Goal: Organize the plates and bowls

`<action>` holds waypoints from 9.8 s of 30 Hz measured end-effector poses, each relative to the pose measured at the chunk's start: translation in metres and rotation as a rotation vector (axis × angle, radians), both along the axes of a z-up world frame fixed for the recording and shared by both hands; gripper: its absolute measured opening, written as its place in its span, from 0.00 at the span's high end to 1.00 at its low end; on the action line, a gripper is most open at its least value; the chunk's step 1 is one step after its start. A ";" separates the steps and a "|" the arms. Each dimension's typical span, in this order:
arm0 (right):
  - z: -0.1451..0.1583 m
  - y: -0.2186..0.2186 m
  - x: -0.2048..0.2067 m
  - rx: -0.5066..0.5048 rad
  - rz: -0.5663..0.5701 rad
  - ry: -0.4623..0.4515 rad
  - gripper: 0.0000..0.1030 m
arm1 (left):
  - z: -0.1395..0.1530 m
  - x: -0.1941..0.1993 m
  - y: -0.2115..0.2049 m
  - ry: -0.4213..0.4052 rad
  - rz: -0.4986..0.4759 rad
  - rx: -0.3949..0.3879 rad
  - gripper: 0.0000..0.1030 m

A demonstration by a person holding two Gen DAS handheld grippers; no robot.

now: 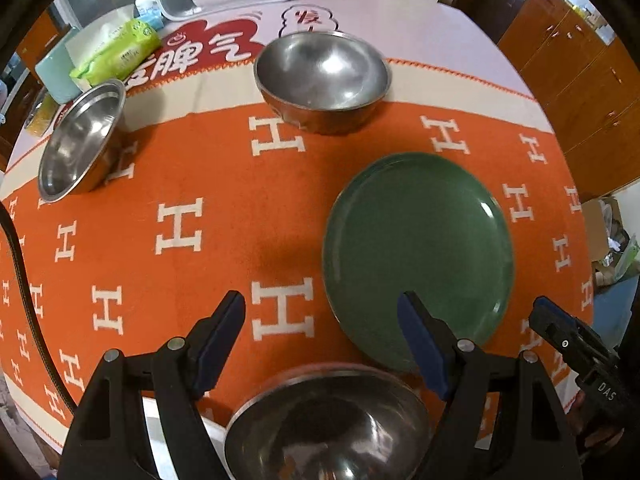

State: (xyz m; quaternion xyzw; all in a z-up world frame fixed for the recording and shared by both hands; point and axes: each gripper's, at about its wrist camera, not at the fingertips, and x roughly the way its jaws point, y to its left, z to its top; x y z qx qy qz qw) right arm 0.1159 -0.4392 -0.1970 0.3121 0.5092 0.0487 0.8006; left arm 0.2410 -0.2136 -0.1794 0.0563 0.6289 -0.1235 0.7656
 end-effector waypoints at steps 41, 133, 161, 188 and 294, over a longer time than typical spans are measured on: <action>-0.026 0.017 0.034 -0.096 0.142 0.066 0.87 | -0.057 0.016 -0.037 0.191 -0.029 -0.029 0.60; 0.117 0.152 -0.131 -0.248 0.276 -0.242 0.85 | 0.100 -0.228 0.137 -0.181 0.069 -0.223 0.73; 0.079 0.278 -0.127 -0.269 0.345 -0.038 0.84 | 0.043 -0.224 0.253 0.013 0.068 -0.177 0.73; 0.039 0.319 -0.120 -0.312 0.147 0.143 0.80 | -0.001 -0.184 0.265 0.140 -0.188 -0.116 0.73; 0.137 0.367 0.184 -0.267 -0.123 -0.156 0.45 | 0.148 0.138 0.350 -0.253 -0.193 -0.105 0.21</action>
